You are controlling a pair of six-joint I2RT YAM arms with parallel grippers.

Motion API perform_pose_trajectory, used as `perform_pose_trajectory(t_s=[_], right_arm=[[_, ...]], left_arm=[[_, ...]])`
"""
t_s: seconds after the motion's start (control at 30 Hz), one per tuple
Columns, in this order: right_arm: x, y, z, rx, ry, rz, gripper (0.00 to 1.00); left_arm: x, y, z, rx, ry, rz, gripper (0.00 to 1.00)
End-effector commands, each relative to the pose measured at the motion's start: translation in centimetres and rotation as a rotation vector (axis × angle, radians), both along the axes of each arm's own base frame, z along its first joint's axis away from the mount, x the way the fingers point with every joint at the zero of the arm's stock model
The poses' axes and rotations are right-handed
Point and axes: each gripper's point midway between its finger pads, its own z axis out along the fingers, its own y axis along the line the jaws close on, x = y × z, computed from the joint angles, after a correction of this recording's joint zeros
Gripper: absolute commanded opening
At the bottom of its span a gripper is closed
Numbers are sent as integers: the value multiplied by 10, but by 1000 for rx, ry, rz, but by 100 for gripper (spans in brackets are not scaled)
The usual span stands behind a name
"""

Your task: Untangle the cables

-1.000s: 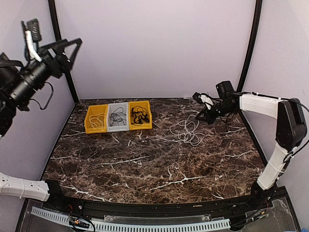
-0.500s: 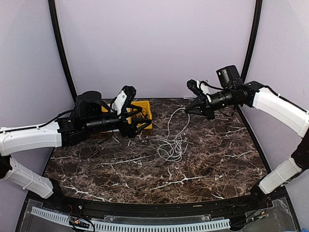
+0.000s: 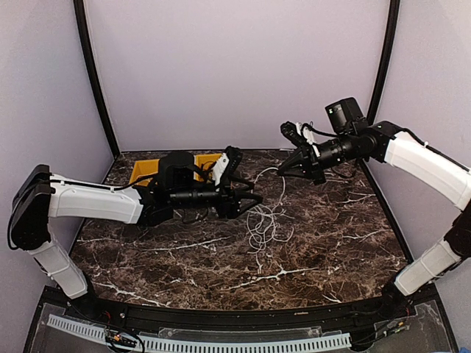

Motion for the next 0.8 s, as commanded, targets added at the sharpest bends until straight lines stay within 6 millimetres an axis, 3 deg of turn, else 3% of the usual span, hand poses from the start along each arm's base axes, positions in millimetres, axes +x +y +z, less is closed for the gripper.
perform_pose_trajectory(t_s=[0.0, 0.33, 0.4, 0.5, 0.53, 0.67, 0.77], right_arm=[[-7, 5, 16, 37, -20, 29, 0], [-16, 1, 13, 34, -25, 43, 0], [-16, 0, 16, 38, -32, 40, 0], [-14, -1, 20, 39, -51, 21, 0], [-13, -1, 21, 38, -56, 17, 0], [-13, -3, 23, 37, -67, 11, 0], [-13, -3, 25, 39, -70, 13, 0]], left_arm=[[9, -16, 28, -88, -21, -3, 56], [27, -25, 19, -45, -34, 44, 26], [20, -25, 19, -30, -36, 9, 26], [-3, -20, 17, 11, -38, -92, 37], [-12, -16, 7, 60, -26, -130, 40], [-31, 15, -4, 187, -35, -130, 49], [-29, 41, 9, 214, -86, -27, 54]])
